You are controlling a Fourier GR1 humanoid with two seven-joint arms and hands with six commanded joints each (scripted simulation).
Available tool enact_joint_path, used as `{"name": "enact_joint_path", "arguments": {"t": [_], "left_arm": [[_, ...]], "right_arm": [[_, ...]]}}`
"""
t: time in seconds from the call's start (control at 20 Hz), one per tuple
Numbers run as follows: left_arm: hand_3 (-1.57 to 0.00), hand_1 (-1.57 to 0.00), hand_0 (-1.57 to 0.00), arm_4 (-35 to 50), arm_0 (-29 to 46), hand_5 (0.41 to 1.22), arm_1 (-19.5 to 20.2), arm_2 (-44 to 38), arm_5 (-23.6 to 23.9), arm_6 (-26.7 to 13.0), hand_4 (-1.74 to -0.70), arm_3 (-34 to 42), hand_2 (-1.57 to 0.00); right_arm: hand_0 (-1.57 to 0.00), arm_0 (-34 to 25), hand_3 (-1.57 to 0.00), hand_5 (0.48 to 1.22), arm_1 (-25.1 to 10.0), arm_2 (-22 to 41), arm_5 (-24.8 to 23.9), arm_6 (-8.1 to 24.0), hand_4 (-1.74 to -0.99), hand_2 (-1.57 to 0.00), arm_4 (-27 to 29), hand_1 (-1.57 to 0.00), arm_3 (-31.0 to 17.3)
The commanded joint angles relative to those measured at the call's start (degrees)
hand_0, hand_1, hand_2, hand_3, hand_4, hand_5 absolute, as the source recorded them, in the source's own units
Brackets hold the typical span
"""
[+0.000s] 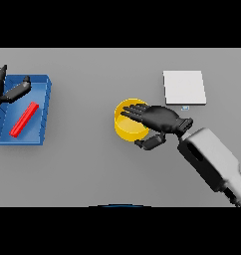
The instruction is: Pick up the red beaker and tilt it to pour out 1 green nut into yellow bowl. Pick up the yellow bowl and place it on the metallic measuring scale.
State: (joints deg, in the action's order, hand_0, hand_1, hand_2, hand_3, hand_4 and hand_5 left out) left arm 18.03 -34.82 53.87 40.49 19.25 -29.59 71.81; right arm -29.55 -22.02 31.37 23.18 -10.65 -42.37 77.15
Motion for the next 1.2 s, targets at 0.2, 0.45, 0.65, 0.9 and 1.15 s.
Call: {"name": "enact_joint_path", "arguments": {"t": [0.2,0.45,0.65,0.9,1.15], "left_arm": [[0.0,0.0,0.0,-0.3,0.6,0.735,-0.4,0.3,0.9,0.2,-0.8,0.3,0.0],[0.0,0.0,0.0,-0.1,0.5,0.735,0.6,-0.2,0.2,0.6,-0.8,0.1,0.0],[0.0,0.0,0.0,-0.3,-0.2,0.727,0.2,-0.1,0.2,0.5,-0.79,-0.2,0.0],[0.0,0.0,0.0,0.0,0.4,0.725,1.2,-0.6,0.1,1.3,-0.8,0.1,0.0],[0.0,0.0,0.0,0.0,-0.2,0.727,1.1,-0.5,-0.1,0.3,-0.8,0.1,0.0]], "right_arm": [[0.0,-2.3,0.0,0.671,1.3,2.6,2.2,0.7,-1.288,0.0,-1.5,0.0,-4.2],[0.0,-4.4,0.0,0.69,1.7,4.5,4.5,1.4,-1.307,0.0,-2.9,0.0,-6.5],[0.0,-5.5,-0.05,0.756,2.4,5.1,4.7,2.8,-1.321,-0.03,-3.7,-0.01,-7.9],[-0.72,-5.9,-0.47,1.016,1.9,6.3,5.6,2.0,-1.488,-0.62,-4.7,-0.66,-8.3],[-1.29,-6.0,-1.02,1.154,0.9,6.5,9.4,1.7,-1.649,-1.26,-3.0,-1.27,-7.5]]}}
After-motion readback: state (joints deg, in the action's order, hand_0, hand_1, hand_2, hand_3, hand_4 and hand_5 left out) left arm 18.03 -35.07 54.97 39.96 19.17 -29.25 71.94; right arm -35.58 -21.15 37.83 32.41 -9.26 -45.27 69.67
